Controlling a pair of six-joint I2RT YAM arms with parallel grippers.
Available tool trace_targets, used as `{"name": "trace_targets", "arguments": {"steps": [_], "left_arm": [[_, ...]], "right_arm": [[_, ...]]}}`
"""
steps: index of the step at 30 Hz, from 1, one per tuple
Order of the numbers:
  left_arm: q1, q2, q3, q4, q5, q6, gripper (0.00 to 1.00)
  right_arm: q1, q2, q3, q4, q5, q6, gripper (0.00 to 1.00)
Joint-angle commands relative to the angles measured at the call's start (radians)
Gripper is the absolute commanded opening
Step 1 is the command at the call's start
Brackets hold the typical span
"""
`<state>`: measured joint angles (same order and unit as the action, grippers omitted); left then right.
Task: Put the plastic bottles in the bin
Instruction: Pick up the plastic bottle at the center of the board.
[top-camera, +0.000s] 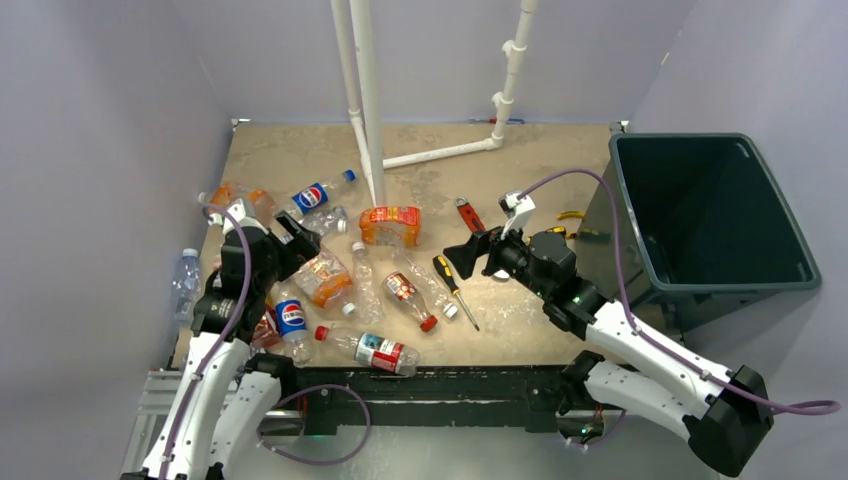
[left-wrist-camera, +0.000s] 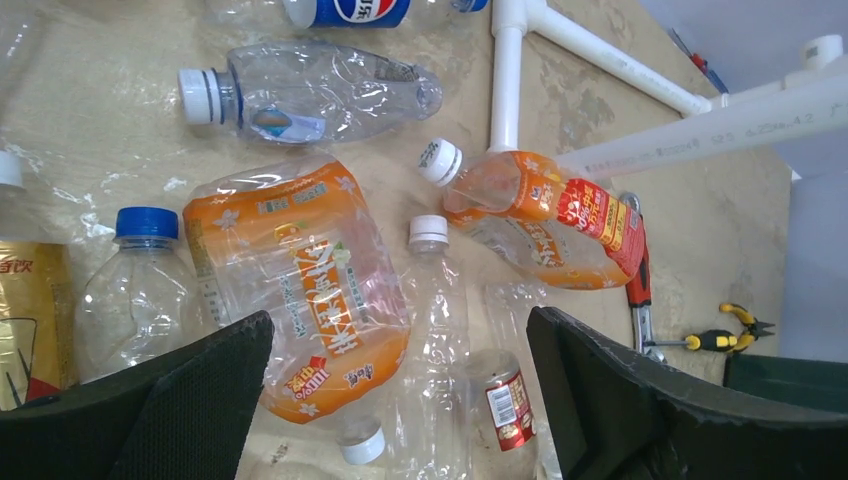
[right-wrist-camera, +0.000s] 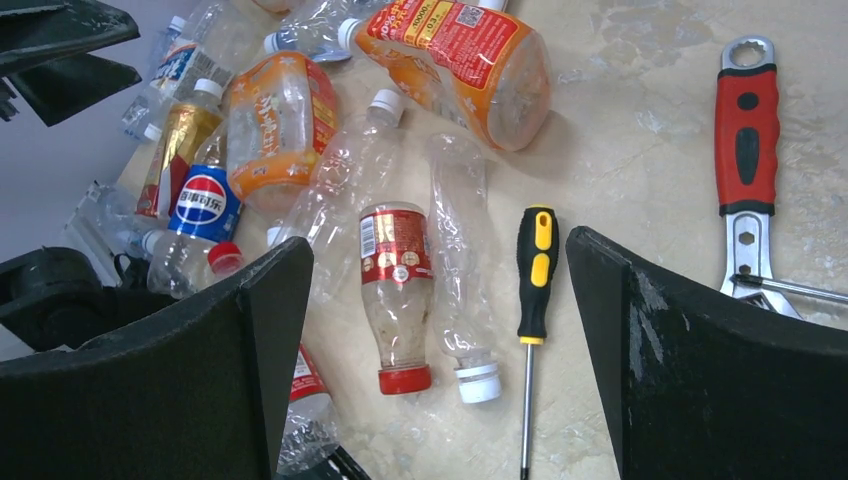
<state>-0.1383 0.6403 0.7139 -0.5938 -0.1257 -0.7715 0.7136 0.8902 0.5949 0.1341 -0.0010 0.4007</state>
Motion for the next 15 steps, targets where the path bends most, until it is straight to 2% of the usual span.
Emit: {"name": "trace_targets", "arguments": {"steps": [1,4,7,10,15], "left_arm": [[0.003,0.003,0.012,0.036,0.092,0.071,0.99],[0.003,0.004,0.008,0.057,0.147,0.095,0.99],[0.002,-0.019,-0.007,0.083,0.171,0.102,0.99],[0.002,-0.032,-0.003,0.075,0.153,0.106,0.99],[0.002,-0.025,-0.001,0.056,0.101,0.084,0.99]], "right_arm": [[0.008,-0.002,-0.003,0.049,-0.036,-0.039,0.99],[0.026,0.031,0.024,0.023,-0.006,-0.050,0.98],[0.111,0.105,0.073,-0.020,0.111,-0.064,0.97],[0.204,0.168,0.107,-0.024,0.240,-0.062,0.97],[0.219,0.231,0.129,-0.016,0.282,-0.021,0.95]]}}
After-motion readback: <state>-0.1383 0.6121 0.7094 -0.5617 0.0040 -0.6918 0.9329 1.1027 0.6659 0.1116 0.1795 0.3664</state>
